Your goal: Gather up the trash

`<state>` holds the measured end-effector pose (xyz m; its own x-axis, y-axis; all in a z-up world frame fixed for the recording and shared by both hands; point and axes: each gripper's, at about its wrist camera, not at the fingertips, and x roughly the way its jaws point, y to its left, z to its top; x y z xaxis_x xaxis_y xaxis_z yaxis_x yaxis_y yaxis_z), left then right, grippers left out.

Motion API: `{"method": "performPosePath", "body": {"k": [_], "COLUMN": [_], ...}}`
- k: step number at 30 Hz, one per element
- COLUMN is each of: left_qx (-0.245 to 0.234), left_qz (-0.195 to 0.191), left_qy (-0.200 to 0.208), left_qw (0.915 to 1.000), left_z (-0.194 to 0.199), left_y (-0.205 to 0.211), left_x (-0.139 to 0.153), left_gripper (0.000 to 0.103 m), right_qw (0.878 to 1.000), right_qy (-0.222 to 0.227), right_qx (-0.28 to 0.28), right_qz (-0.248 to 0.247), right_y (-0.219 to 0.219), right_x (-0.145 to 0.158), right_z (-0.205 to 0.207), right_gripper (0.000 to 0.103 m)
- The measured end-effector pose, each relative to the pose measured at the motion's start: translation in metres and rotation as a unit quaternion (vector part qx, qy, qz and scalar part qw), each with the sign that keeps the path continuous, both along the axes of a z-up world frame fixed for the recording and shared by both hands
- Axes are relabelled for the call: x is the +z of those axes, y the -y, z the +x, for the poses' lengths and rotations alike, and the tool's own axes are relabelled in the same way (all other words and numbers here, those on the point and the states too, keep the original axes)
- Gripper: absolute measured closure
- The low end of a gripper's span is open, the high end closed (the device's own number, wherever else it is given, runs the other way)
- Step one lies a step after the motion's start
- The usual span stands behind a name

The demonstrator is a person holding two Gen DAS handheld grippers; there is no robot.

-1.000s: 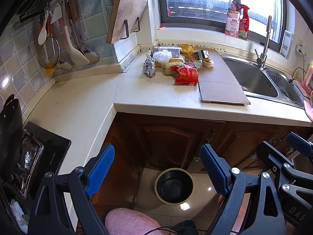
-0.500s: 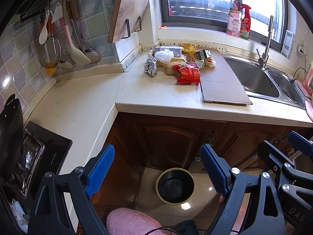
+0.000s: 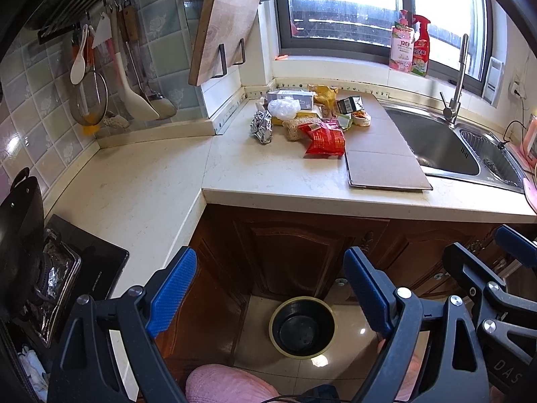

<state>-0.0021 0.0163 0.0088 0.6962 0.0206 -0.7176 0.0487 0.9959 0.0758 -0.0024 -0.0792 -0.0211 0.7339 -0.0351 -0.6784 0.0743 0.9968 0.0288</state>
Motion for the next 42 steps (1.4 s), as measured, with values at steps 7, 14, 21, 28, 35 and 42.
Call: {"method": "performPosePath", "body": {"k": [7, 14, 21, 28, 35, 42], "left_qx": [0.004, 0.005, 0.001, -0.003, -0.020, -0.049], "left_qz": [-0.002, -0.004, -0.011, -0.019, -0.044, -0.077], "left_qy": [0.007, 0.013, 0.024, 0.036, 0.044, 0.016], "left_qw": [1.0000, 0.9999, 0.9997, 0.9992, 0.9978, 0.9957], "left_z": [-0.003, -0.007, -0.009, -0.014, -0.008, 0.026], "left_y": [-0.004, -0.005, -0.007, -0.011, -0.018, -0.023], "left_x": [0.004, 0.005, 0.010, 0.016, 0.027, 0.036], "left_gripper": [0.015, 0.015, 0.015, 0.015, 0.015, 0.015], "right_qw": [1.000, 1.000, 1.000, 1.000, 1.000, 0.999], "right_qy": [0.006, 0.011, 0.015, 0.017, 0.019, 0.031], "right_qx": [0.002, 0.002, -0.001, -0.001, 0.002, 0.008], "right_qz": [-0.001, -0.004, -0.006, -0.010, -0.014, -0.027], "right_y": [-0.003, -0.006, -0.004, -0.007, -0.009, -0.005], "right_x": [0.002, 0.004, 0.007, 0.011, 0.020, 0.036], "right_z": [-0.002, -0.005, -0.008, -0.010, -0.003, 0.024], "right_gripper": [0.019, 0.019, 0.019, 0.019, 0.019, 0.019]}}
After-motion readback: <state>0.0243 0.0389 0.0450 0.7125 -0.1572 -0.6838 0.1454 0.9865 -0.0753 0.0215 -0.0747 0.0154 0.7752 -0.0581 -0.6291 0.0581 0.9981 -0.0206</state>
